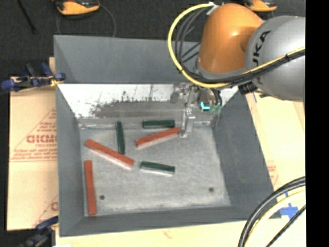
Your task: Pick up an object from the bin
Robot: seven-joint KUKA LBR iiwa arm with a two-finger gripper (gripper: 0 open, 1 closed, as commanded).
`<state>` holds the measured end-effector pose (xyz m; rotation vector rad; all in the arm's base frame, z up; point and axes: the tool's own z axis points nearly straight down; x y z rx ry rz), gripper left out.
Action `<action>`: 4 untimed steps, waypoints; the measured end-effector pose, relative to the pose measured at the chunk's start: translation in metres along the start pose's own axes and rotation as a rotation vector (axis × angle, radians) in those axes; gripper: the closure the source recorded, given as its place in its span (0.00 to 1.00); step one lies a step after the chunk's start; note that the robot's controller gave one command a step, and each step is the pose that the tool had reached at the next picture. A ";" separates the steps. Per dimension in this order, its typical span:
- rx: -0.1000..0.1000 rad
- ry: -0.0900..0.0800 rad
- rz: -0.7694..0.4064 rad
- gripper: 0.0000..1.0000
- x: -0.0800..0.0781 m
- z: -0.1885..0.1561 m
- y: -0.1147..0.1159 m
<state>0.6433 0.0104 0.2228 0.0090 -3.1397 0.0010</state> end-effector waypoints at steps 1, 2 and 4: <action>0.000 -0.002 -0.034 0.00 0.050 0.148 0.023; -0.001 0.001 -0.094 0.00 0.108 0.153 0.034; 0.001 -0.014 -0.117 1.00 0.107 -0.007 0.025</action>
Offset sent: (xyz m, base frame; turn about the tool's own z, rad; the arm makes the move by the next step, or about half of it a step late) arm -0.0502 0.0237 -0.1448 -0.0281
